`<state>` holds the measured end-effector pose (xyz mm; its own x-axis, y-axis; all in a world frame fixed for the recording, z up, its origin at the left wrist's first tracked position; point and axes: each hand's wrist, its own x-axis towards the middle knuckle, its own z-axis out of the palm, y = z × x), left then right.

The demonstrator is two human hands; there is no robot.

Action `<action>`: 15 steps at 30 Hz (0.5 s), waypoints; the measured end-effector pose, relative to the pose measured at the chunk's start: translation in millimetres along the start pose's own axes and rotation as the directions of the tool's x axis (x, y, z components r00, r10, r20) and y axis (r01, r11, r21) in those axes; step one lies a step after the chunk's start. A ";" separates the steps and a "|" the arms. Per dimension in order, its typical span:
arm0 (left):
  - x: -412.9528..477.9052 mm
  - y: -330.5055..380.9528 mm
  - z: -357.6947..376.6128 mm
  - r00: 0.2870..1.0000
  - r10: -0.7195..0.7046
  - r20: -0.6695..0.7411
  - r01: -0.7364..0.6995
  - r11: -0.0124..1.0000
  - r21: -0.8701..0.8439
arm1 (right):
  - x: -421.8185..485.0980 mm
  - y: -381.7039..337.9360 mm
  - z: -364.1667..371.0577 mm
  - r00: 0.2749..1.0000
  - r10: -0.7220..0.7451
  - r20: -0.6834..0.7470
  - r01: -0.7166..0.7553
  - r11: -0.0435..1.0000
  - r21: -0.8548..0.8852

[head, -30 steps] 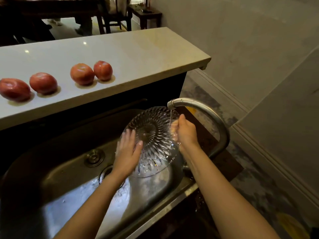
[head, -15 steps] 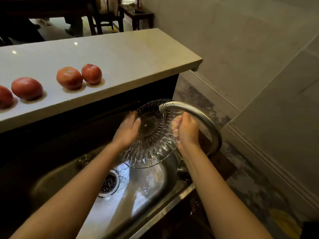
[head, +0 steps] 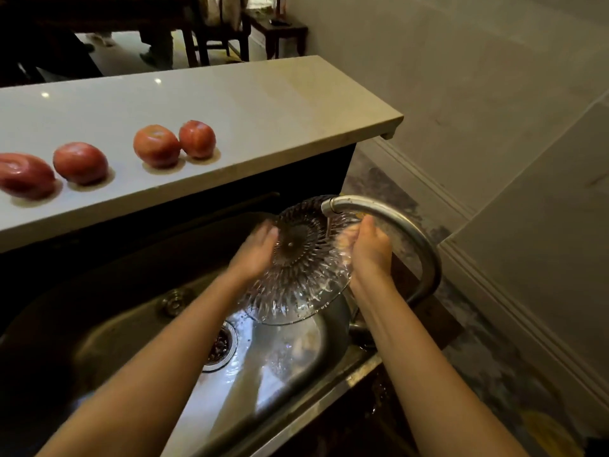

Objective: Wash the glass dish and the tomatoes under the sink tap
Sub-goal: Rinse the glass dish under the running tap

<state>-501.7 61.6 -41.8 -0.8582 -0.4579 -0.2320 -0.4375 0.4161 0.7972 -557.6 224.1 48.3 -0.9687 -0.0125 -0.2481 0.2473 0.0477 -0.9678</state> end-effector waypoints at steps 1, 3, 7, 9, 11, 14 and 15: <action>-22.5 -10.9 4.2 0.999 0.031 0.018 -0.031 0.999 0.021 | 2.3 0.3 1.2 1.000 0.001 0.001 -0.001 1.000 0.008; -72.1 -21.1 17.4 0.971 0.229 0.062 -0.234 0.967 0.098 | 6.1 3.6 5.6 0.999 0.039 0.015 -0.040 0.997 0.070; -108.3 -17.1 13.6 0.870 0.494 -0.012 -0.474 0.841 0.262 | 10.2 10.2 16.8 0.975 0.220 0.035 -0.223 0.966 0.132; -99.3 -17.0 -0.9 0.840 0.501 -0.207 -0.449 0.858 0.251 | 11.2 11.6 21.6 0.949 0.289 0.123 -0.305 0.943 0.138; -88.7 -20.4 -15.4 0.816 0.473 -0.332 -0.428 0.881 0.203 | 13.2 10.2 26.5 0.912 0.312 0.265 -0.341 0.938 0.067; -80.3 -33.3 -24.2 0.904 0.189 -0.384 -0.281 0.938 -0.200 | 24.8 15.4 28.3 0.938 0.170 0.301 -0.046 0.924 -0.379; -79.0 -35.3 -26.3 0.951 0.039 -0.307 -0.183 0.870 -0.457 | 27.3 20.3 26.6 0.952 0.080 0.297 0.093 0.845 -0.527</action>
<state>-411.4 62.5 -36.9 -0.7507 -0.6604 -0.0182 -0.1006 0.0870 0.9911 -578.3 198.2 20.7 -0.8949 -0.3045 -0.3262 0.1057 0.5655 -0.8179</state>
